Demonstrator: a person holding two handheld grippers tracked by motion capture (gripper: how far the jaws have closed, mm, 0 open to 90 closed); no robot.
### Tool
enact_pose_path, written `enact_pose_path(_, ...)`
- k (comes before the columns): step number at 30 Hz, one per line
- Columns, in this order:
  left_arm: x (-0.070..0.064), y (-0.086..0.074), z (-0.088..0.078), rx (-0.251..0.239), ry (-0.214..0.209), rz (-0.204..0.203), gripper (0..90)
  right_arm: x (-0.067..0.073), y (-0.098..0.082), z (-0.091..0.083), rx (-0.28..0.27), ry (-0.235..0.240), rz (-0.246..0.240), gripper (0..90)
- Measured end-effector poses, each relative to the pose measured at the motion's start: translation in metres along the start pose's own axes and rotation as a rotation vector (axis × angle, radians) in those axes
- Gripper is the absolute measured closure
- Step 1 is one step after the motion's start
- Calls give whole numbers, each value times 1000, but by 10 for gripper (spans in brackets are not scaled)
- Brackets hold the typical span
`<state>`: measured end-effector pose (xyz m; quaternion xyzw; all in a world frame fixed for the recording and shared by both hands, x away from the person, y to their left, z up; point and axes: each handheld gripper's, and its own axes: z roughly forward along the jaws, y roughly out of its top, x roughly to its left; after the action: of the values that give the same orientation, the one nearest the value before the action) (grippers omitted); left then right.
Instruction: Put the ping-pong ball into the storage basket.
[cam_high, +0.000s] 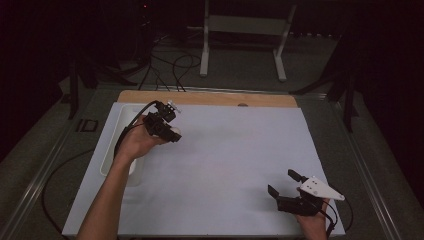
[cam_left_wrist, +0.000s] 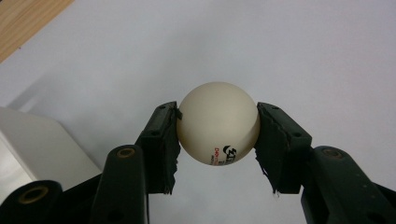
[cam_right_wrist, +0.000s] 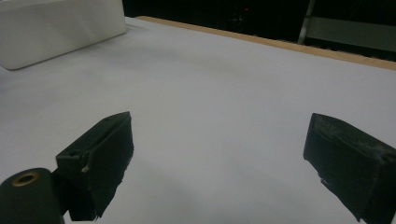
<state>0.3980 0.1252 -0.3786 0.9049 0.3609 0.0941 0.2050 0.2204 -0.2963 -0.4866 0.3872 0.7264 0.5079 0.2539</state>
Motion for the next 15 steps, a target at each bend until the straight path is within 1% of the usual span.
enact_pose_path(15, 5, -2, -4, -7, 10, -14, 516, 0, 0, 0, 5, 1, 1, 80)
